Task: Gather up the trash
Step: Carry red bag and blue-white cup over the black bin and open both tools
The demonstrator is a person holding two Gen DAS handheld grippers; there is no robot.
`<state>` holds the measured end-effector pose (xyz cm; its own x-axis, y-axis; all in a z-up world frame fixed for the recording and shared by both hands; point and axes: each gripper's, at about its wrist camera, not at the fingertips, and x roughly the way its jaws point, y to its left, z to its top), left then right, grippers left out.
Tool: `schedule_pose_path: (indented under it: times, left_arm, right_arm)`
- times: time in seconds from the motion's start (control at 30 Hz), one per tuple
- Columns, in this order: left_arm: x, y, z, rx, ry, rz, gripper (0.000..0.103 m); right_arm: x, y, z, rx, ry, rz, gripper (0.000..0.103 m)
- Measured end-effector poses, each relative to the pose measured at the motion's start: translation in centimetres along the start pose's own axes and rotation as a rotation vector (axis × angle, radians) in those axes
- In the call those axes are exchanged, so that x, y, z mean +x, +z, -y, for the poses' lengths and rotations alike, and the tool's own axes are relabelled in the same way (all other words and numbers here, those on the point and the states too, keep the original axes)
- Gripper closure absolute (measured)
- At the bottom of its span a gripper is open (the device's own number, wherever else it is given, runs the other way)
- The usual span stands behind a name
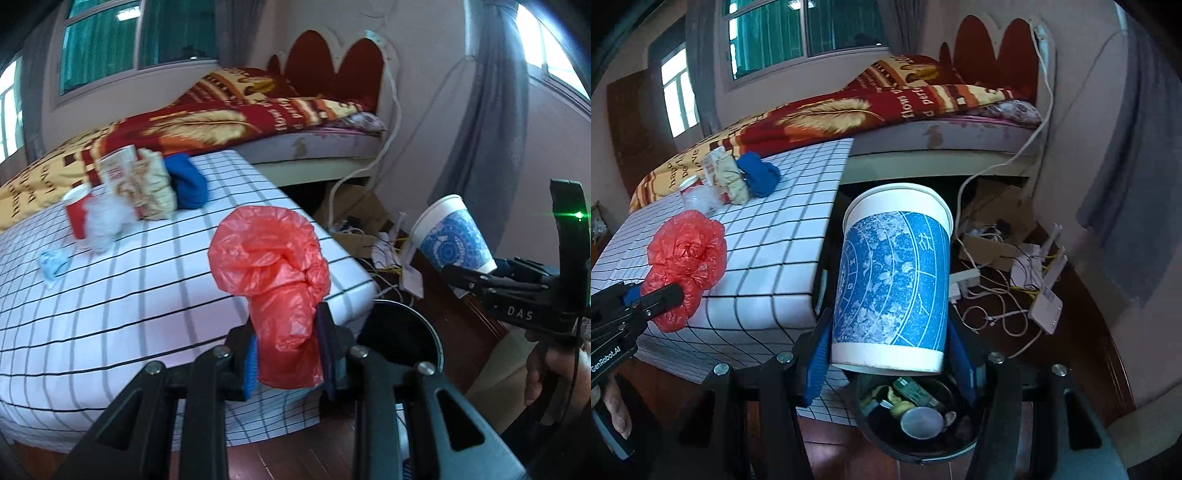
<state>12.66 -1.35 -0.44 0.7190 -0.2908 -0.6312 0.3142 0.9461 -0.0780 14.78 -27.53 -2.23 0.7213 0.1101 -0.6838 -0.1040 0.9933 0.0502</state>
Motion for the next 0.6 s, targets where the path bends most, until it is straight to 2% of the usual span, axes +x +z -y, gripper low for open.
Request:
schedule_pose_path:
  times: [0.33,0.6]
  left_arm:
    - [1.5,-0.5,5.8,0.070,-0.124,-0.039,0.075]
    - [2.7,-2.0,8.7,0.102,-0.183,-0.095,0.075]
  right_arm:
    - [-1.2,-2.5,4.5,0.030,-0.063,-0.033,0.044]
    - [-1.2,-4.5,6.6,0.047,-0.079,-0.068,0.044]
